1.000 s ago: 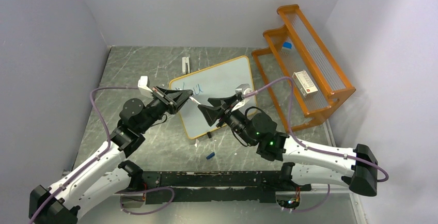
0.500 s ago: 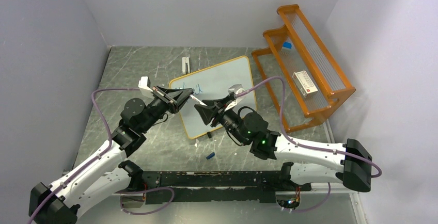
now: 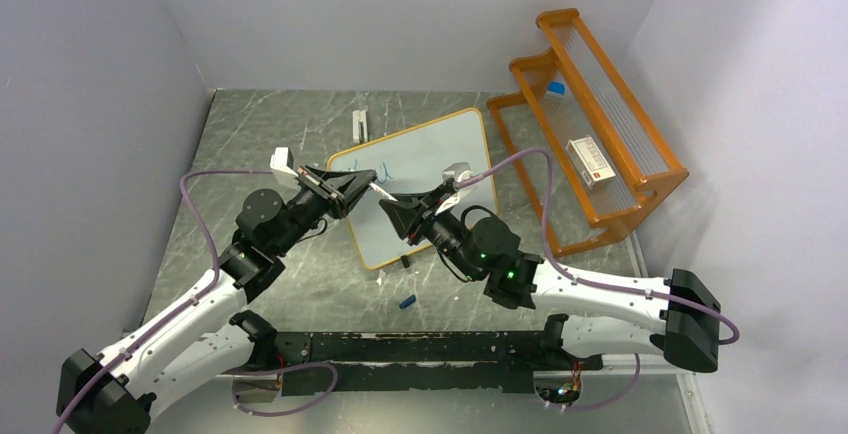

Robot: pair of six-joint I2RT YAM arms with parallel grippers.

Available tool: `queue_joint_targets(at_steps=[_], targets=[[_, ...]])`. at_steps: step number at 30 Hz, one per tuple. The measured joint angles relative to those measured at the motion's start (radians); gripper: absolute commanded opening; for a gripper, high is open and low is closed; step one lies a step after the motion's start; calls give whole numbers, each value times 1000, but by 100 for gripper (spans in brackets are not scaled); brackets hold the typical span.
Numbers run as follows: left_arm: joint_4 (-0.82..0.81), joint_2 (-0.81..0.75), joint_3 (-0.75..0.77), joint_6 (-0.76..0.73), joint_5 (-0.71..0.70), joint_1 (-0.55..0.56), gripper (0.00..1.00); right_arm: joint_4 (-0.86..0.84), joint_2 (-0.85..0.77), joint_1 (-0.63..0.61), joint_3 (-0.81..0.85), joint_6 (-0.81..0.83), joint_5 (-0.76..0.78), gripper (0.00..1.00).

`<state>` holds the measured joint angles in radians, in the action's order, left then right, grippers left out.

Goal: Write a sentence on the whiteboard
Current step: Pass from the left arm to the right

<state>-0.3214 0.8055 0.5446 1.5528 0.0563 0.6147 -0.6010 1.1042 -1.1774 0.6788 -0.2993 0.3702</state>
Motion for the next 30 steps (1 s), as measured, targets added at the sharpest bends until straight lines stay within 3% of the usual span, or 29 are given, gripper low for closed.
queue_joint_targets(at_steps=[17, 21, 27, 30], targets=[[-17, -5, 0, 19, 0, 5, 5, -41, 0, 1, 0, 2, 2, 13], [-19, -6, 0, 26, -2, 7, 5, -52, 0, 1, -3, 5, 0, 1], [-22, -10, 0, 32, -6, 10, 5, -60, 0, 1, -3, 17, -7, 0], [-16, -17, 0, 28, -8, 12, 16, -51, -7, 1, -2, 29, -17, 0]])
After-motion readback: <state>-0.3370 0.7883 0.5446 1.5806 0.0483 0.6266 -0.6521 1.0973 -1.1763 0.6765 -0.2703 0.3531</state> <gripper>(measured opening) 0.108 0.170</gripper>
